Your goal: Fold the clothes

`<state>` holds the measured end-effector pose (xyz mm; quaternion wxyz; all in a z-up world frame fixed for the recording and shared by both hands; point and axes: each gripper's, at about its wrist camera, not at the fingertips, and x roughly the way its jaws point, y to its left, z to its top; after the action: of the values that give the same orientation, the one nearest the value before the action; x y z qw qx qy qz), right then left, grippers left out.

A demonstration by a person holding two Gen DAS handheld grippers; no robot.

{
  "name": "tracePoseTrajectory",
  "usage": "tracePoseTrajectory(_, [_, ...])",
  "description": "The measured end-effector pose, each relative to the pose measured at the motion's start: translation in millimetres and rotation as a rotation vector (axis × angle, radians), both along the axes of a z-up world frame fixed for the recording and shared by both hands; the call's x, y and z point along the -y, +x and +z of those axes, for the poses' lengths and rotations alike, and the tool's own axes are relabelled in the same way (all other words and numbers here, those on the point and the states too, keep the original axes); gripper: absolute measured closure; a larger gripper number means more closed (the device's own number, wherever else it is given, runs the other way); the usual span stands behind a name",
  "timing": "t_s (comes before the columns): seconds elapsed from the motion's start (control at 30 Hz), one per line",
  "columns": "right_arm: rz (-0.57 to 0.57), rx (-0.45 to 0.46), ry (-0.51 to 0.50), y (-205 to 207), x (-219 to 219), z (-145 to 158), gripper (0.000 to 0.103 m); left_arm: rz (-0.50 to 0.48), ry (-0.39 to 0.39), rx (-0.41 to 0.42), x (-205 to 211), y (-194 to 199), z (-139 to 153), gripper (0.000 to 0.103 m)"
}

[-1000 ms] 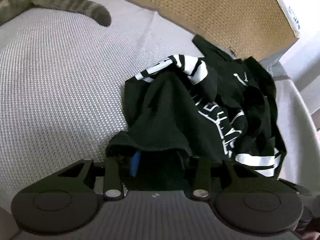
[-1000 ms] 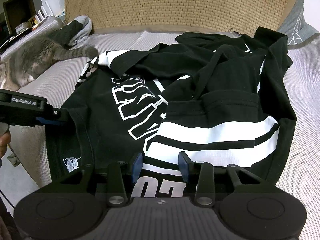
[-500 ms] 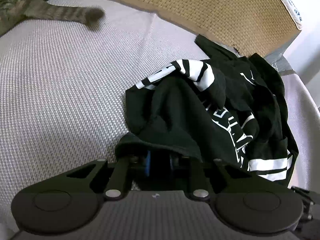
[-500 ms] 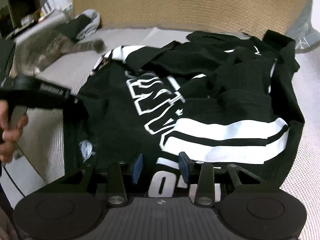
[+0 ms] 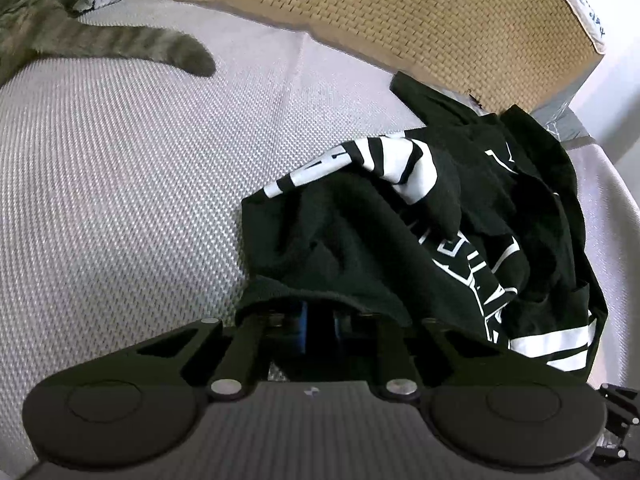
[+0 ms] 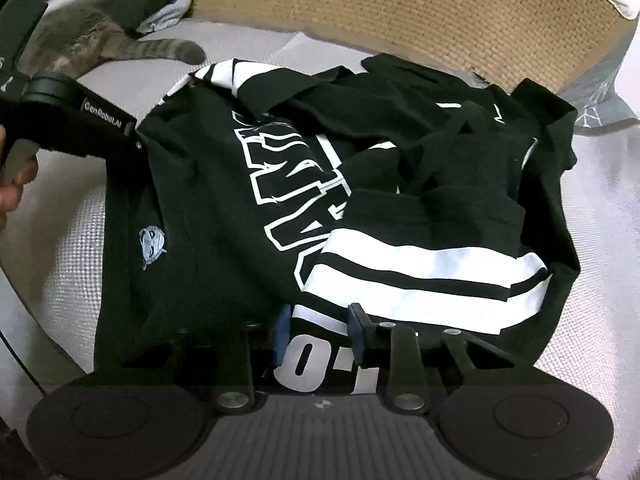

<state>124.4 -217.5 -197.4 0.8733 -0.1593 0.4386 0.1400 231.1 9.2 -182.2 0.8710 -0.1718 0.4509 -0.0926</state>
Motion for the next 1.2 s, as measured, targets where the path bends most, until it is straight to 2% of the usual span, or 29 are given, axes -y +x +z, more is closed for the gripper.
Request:
tracePoseTrajectory(0.13, [0.019,-0.042,-0.014,-1,-3,0,0.07,-0.003,0.0,-0.002,2,6,0,0.088])
tracePoseTrajectory(0.27, [0.097,-0.09,0.012,-6,-10,1,0.07,-0.005,0.014,0.006,8,15,1,0.088])
tracePoseTrajectory(0.43, [0.176,-0.065,0.011,-16,-27,-2,0.07,-0.008,0.046,0.025,12,27,2,0.089])
tracePoseTrajectory(0.53, [0.268,-0.076,0.051,-21,-34,-7,0.07,-0.04,0.071,0.026,12,32,0,0.09])
tracePoseTrajectory(0.6, [0.291,-0.056,0.037,-25,-41,-10,0.07,-0.059,0.079,0.026,12,35,0,0.09])
tracePoseTrajectory(0.8, [0.343,-0.045,0.055,-27,-53,-12,0.07,-0.128,0.171,0.069,26,40,3,0.091])
tracePoseTrajectory(1.03, [0.357,-0.053,0.131,-24,-60,-15,0.07,-0.171,0.191,0.091,40,54,8,0.091])
tracePoseTrajectory(1.2, [0.366,-0.022,0.156,-21,-72,-17,0.07,-0.207,0.218,0.106,42,63,8,0.091])
